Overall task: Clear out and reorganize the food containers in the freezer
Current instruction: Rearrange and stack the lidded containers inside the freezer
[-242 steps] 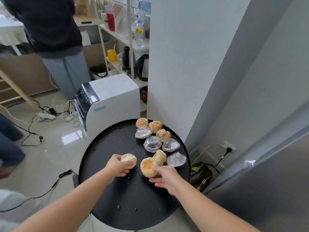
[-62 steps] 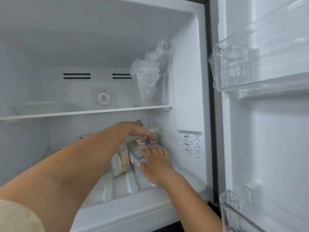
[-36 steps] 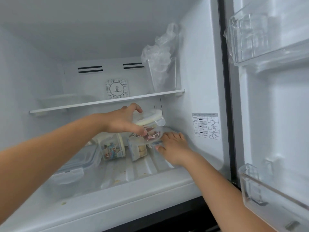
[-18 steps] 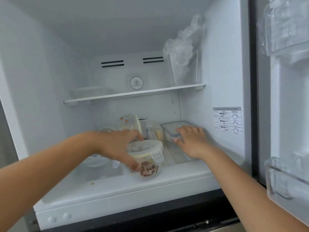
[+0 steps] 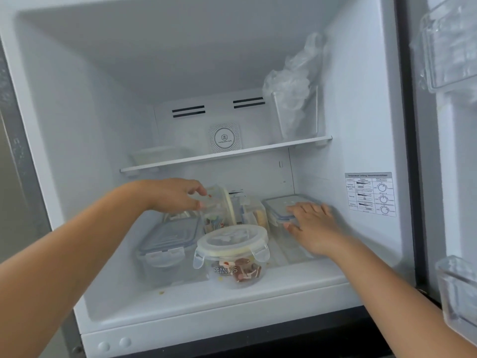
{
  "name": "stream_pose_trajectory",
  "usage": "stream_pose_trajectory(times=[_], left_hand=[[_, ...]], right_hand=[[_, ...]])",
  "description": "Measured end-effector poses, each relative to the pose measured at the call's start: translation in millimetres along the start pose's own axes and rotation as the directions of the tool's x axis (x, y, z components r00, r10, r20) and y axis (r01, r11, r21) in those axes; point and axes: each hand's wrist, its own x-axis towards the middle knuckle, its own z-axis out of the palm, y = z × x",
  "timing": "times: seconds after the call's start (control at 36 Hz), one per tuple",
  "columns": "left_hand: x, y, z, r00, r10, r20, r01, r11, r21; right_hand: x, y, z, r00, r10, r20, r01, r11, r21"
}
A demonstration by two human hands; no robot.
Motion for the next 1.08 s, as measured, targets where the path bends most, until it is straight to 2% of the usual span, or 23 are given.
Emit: stream_pose_trajectory(times=[0.11, 0.25, 0.33, 0.53, 0.69, 0.89, 0.97, 1.08], left_hand=[[-6, -7, 7, 0.998, -0.062, 0.003, 0.062, 0.996, 0.067], [-23, -17, 22, 0.979, -0.09, 0.183, 0.074, 0.993, 0.089], [-32, -23, 34, 0.978, -0.084, 0.19, 0.056, 0.987, 0.149], [-38, -34, 65, 1.0, -0.003, 0.012, 0.001, 0.982, 0.19], [-39, -42, 77, 0.98, 0.051, -0.194, -0.009, 0.977, 0.212], [-45, -47, 78, 0.963, 0.052, -0.264, 0.001, 0.98, 0.199], [-47, -49, 73, 0.942, 0.045, -0.334, 0.014, 0.985, 0.173], [-47, -49, 65, 0.889, 0.074, -0.452, 0.011, 0.983, 0.182]], right_hand=[[2, 1, 2, 1.0, 0.005, 0.003, -0.005, 1.0, -0.025], [2, 1, 1, 1.0, 0.025, -0.007, -0.025, 0.999, -0.026], [1, -1, 0, 0.999, 0.034, 0.001, -0.034, 0.999, -0.02], [1, -2, -4, 0.999, 0.038, 0.028, -0.039, 0.999, 0.01], [-1, -14, -18, 0.999, 0.023, 0.043, -0.03, 0.981, 0.193], [-7, -69, -50, 0.98, -0.166, -0.108, 0.196, 0.89, 0.411], [-4, -97, -61, 0.966, -0.234, -0.107, 0.257, 0.84, 0.479], [4, -131, -66, 0.948, -0.315, -0.048, 0.298, 0.822, 0.485]])
